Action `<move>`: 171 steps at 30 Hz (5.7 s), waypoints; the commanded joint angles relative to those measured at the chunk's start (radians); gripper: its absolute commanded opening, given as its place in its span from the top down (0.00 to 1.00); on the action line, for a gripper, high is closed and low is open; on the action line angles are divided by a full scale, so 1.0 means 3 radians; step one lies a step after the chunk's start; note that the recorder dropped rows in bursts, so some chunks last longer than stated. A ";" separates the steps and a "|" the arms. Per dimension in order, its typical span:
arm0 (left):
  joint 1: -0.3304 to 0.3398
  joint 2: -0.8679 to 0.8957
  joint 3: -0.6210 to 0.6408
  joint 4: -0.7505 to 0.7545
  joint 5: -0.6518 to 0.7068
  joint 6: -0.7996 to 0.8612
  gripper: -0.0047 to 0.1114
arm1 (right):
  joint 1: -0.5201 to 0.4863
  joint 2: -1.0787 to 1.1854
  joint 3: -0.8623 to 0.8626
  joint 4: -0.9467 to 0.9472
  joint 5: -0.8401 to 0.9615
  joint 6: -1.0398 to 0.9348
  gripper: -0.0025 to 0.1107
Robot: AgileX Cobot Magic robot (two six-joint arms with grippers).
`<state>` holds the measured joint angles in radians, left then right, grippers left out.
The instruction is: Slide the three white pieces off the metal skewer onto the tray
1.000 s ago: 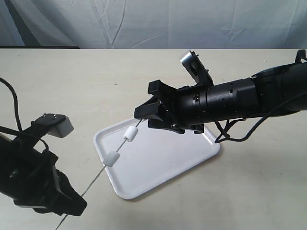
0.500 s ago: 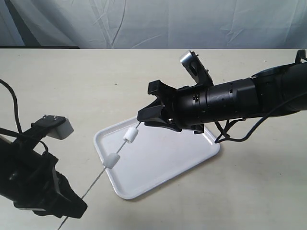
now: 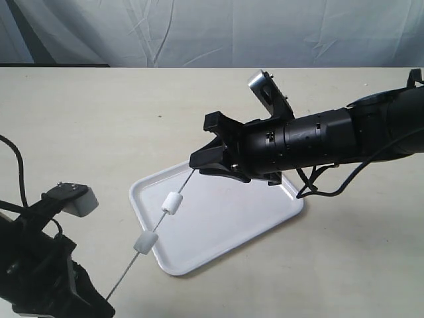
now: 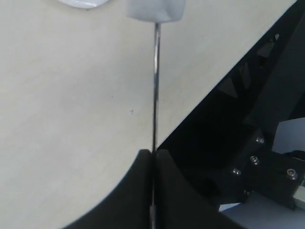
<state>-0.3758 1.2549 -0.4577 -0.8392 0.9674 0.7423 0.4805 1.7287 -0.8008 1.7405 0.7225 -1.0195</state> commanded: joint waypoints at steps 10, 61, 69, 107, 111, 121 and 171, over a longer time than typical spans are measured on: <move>-0.0016 -0.0027 0.0014 0.0051 0.0235 -0.0439 0.96 | -0.0004 -0.0025 -0.0013 0.0013 -0.0073 -0.0028 0.98; -0.0016 -0.0027 0.0014 0.0120 0.0471 -0.0617 0.96 | -0.0011 -0.0266 -0.0106 0.0013 -0.0401 -0.0056 0.90; -0.0016 -0.0027 0.0014 0.0147 0.0471 -0.0617 0.96 | -0.0011 -0.0266 -0.0106 0.0013 -0.0779 -0.0056 0.90; -0.0016 -0.0027 -0.0160 0.0302 0.0131 -0.0617 0.96 | -0.0005 -0.0329 0.0089 -0.0560 -0.0924 0.0187 0.88; -0.0016 -0.0027 -0.0167 0.0356 -0.0131 -0.0624 0.96 | -0.0005 -0.0133 0.0129 -0.0544 -0.0842 0.0187 0.79; -0.0016 0.0261 -0.0167 0.0200 -0.0472 -0.0642 0.96 | -0.0005 0.0052 0.0129 -0.0505 -0.0784 0.0174 0.77; -0.0016 0.0393 -0.0140 -0.0739 -0.0046 0.0266 0.96 | -0.0013 0.0032 -0.0271 0.0013 0.0363 -0.0627 0.80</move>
<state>-0.3758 1.3706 -0.5052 -1.0871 0.9399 0.8402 0.4809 1.7467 -0.8434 1.7421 0.8324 -1.2122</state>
